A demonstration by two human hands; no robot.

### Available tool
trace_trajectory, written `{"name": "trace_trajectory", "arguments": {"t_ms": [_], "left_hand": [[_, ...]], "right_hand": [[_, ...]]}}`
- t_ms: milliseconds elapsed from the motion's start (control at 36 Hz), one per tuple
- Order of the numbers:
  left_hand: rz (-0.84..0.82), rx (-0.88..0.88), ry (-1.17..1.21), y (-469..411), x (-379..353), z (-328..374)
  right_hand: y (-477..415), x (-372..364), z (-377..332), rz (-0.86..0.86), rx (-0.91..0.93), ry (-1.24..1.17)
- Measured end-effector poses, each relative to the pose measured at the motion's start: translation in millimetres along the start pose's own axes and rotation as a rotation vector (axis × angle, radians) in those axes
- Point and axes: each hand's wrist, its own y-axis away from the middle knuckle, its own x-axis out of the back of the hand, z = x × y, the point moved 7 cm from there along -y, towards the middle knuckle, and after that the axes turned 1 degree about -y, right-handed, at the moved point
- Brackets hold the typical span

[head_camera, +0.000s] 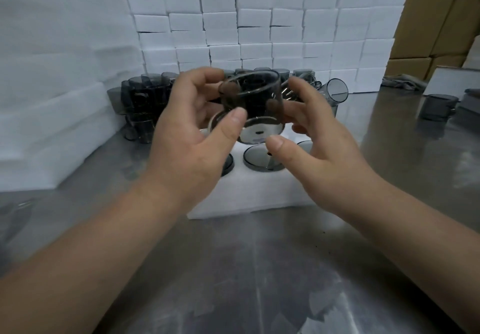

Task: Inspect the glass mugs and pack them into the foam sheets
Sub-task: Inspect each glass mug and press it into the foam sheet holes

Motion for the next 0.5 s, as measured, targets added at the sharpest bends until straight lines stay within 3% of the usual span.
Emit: {"name": "trace_trajectory", "arguments": {"t_ms": [306, 500], "left_hand": [[-0.054, 0.022, 0.096, 4.5, -10.3, 5.6], [-0.056, 0.051, 0.084, 4.5, -11.6, -0.8]], "right_hand": [[1.7, -10.8, -9.7, -0.139, 0.076, -0.170], [0.0, -5.9, -11.3, -0.084, 0.074, -0.185]]}}
